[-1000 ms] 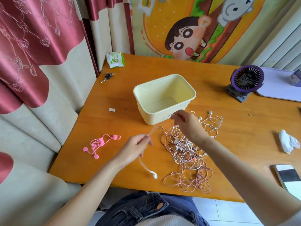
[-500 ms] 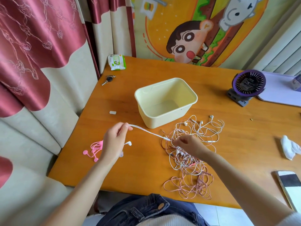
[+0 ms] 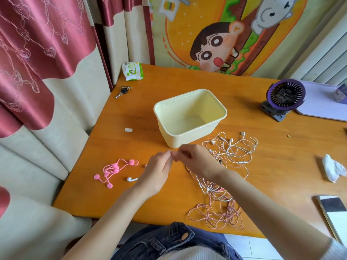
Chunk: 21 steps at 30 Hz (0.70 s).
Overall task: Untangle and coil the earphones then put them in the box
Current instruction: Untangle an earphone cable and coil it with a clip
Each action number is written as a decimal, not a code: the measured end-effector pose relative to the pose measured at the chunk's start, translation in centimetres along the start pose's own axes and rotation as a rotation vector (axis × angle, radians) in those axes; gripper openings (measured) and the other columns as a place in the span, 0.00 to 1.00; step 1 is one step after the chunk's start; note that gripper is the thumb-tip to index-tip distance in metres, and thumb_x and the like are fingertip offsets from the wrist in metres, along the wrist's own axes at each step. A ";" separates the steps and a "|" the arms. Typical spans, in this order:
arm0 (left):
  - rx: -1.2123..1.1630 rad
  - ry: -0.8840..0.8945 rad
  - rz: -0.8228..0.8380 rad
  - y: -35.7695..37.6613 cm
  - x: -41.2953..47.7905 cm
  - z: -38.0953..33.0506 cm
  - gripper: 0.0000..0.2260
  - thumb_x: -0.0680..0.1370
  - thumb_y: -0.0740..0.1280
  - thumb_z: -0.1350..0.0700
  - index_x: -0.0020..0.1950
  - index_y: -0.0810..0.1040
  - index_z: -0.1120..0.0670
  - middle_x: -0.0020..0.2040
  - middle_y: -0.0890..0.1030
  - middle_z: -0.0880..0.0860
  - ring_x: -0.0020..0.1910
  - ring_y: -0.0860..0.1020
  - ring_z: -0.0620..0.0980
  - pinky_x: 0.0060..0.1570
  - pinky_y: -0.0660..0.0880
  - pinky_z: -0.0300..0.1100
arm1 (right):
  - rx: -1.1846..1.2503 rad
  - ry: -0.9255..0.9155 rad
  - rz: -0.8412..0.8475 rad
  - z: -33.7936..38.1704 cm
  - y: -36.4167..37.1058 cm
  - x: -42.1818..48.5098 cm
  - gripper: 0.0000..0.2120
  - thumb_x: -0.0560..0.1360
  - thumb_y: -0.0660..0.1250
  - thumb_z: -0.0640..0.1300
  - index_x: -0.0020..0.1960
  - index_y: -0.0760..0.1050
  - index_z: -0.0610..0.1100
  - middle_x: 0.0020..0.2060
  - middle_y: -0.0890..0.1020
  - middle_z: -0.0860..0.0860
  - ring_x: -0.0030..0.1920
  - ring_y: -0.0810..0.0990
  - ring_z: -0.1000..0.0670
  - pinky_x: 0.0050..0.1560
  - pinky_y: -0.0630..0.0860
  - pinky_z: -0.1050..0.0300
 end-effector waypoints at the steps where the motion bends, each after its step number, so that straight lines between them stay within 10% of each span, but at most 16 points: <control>1: 0.049 0.004 -0.011 -0.3 0.0 0.2 0.12 0.82 0.54 0.57 0.43 0.74 0.49 0.36 0.72 0.52 0.35 0.72 0.51 0.37 0.68 0.48 | 0.024 0.008 0.019 -0.4 0.0 -0.1 0.15 0.78 0.62 0.50 0.36 0.77 0.45 0.22 0.68 0.55 0.23 0.65 0.55 0.26 0.60 0.65; 15: -0.136 -0.159 -0.542 -6.0 0.3 0.7 0.16 0.83 0.51 0.57 0.40 0.74 0.53 0.44 0.79 0.50 0.48 0.76 0.40 0.46 0.67 0.23 | -0.077 0.345 -0.012 -9.0 -2.6 -0.1 0.13 0.80 0.59 0.45 0.37 0.74 0.48 0.31 0.76 0.51 0.30 0.73 0.51 0.32 0.68 0.63; 21: -0.002 -0.170 -0.457 -5.4 0.9 1.1 0.11 0.82 0.53 0.59 0.47 0.75 0.54 0.41 0.76 0.50 0.39 0.74 0.43 0.34 0.70 0.28 | 0.001 -0.072 -0.559 -0.4 -7.4 -0.3 0.09 0.78 0.62 0.44 0.41 0.75 0.43 0.24 0.71 0.53 0.25 0.67 0.54 0.28 0.62 0.61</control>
Point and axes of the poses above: each hand's wrist, its own x-axis towards the middle knuckle, its own y-axis out of the palm, z = x × y, the point moved 4 cm from there along x, towards the middle knuckle
